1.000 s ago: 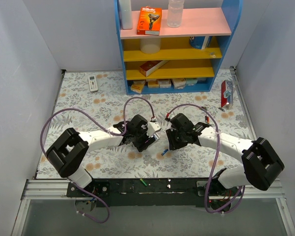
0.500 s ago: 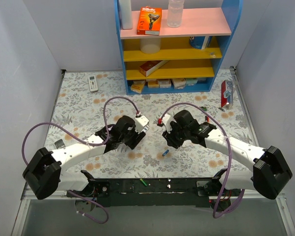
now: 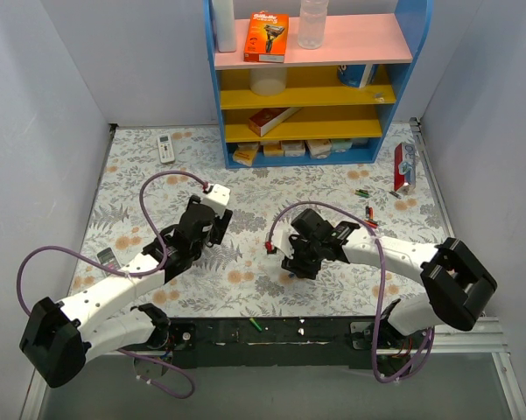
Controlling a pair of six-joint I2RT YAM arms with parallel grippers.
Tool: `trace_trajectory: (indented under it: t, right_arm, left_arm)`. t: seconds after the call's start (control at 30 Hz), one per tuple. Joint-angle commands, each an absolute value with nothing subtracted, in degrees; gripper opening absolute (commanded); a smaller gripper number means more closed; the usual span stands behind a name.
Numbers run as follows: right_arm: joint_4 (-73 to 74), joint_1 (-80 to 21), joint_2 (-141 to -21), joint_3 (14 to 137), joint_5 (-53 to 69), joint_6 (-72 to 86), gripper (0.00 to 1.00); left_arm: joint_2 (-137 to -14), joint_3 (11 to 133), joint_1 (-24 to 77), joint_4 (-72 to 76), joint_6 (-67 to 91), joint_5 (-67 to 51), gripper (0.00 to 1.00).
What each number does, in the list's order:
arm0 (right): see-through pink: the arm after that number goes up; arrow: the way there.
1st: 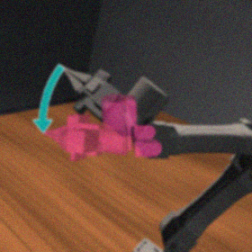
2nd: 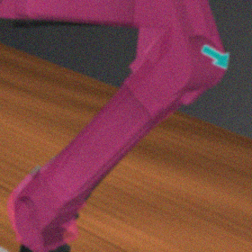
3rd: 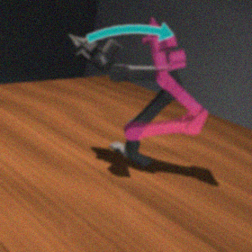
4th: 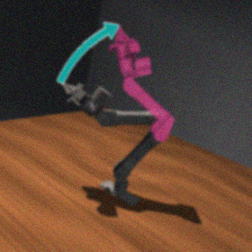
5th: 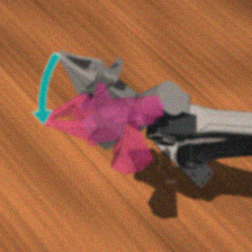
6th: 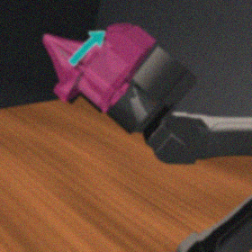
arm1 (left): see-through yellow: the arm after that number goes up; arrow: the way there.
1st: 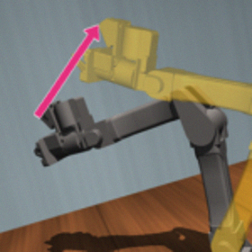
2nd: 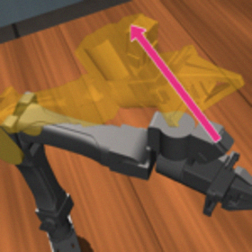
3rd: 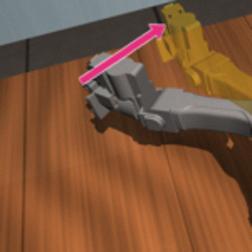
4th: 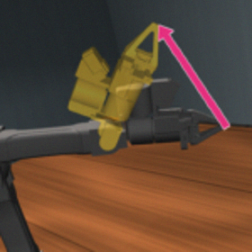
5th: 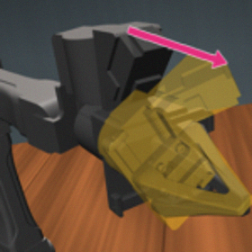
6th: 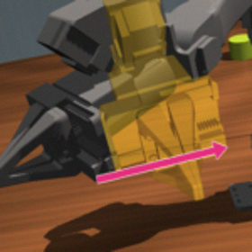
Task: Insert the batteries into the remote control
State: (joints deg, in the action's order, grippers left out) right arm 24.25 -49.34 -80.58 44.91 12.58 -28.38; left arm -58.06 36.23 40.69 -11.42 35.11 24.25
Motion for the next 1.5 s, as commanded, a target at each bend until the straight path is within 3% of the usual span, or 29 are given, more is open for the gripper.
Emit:
trace_trajectory:
  t: [0.0, 0.47, 0.63, 0.83, 0.93, 1.17, 1.47]
  right_arm:
    - [25.4, -51.1, -82.6, 47.7, 9.3, -31.5, 0.50]
    - [25.9, -52.8, -88.2, 49.6, 9.6, -33.0, 0.42]
    - [26.5, -52.8, -90.2, 49.6, 11.6, -33.0, 0.32]
    - [27.9, -52.8, -91.5, 50.5, 14.1, -32.1, 0.07]
    - [27.5, -52.8, -91.5, 50.3, 14.7, -30.2, 0.01]
    - [22.8, -51.6, -87.1, 49.7, 9.3, -20.8, 0.01]
    - [16.8, -40.5, -74.1, 47.0, 5.8, -3.6, 0.01]
  left_arm:
    - [-56.5, 36.6, 39.1, -8.3, 36.2, 32.3, 0.09]
    - [-55.5, 36.7, 38.5, -7.7, 36.2, 31.4, 0.09]
    - [-55.7, 36.6, 38.5, -7.7, 36.1, 30.7, 0.09]
    - [-56.2, 36.6, 38.4, -7.6, 36.0, 29.6, 0.09]
    - [-56.3, 36.4, 38.4, -7.6, 35.9, 27.6, 0.09]
    - [-57.7, 36.0, 38.4, -7.1, 34.6, 18.7, 0.10]
    - [-68.5, 38.8, 39.5, -8.4, 34.9, 2.9, 0.13]
